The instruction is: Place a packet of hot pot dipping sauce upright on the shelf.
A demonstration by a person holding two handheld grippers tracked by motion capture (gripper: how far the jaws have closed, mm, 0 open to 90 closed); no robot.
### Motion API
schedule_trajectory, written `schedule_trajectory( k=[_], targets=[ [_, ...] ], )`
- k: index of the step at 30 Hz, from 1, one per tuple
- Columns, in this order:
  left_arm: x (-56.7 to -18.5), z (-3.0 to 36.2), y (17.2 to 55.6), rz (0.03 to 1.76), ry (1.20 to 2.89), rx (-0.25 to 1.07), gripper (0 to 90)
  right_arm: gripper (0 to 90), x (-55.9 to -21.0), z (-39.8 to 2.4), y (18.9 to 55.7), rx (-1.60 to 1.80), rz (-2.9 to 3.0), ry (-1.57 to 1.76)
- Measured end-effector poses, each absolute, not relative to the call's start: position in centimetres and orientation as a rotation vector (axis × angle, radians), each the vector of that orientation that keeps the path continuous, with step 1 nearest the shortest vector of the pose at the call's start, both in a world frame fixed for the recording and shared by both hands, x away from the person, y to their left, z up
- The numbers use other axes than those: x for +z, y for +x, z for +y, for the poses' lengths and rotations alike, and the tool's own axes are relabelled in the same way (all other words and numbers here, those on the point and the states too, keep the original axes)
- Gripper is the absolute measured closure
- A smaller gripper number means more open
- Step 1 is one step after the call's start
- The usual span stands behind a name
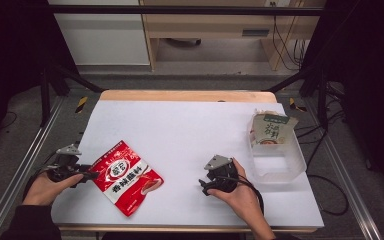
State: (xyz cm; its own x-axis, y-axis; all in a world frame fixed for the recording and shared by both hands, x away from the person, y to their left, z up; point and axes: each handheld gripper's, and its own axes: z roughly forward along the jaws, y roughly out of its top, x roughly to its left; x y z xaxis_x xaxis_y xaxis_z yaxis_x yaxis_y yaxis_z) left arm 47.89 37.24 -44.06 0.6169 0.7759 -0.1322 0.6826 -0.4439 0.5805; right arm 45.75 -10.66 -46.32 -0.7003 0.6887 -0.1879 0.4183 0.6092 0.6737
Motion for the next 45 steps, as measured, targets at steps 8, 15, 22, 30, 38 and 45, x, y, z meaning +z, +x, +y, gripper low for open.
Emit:
schedule_trajectory(
  k=[8, 15, 22, 30, 38, 45],
  targets=[
    [-44.5, 36.6, 48.2, 1.173, 2.281, 0.201, 62.9, 15.3, -46.4, -10.6, 45.7, 0.842, 2.408, 0.875],
    [-44.6, 36.8, 48.4, 1.209, 2.266, 0.219, 79.6, 15.3, -46.4, -10.5, 45.8, 0.839, 2.414, 0.867],
    [-44.7, 36.9, 48.7, 1.204, 2.266, 0.228, 89.4, 15.3, -46.5, -10.4, 45.7, 0.832, 2.416, 0.863],
    [-43.8, 36.1, 48.7, 1.162, 2.263, 0.283, 90.0, 15.3, -46.5, -10.3, 45.7, 0.826, 2.416, 0.865],
    [-42.6, 34.9, 49.1, 1.094, 2.27, 0.285, 90.0, 15.1, -46.2, -10.2, 45.7, 0.84, 2.405, 0.859],
    [-39.9, 31.5, 50.5, 0.957, 2.336, 0.297, 90.0, 15.1, -43.7, -9.7, 45.9, 0.858, 2.381, 0.805]
  ],
)
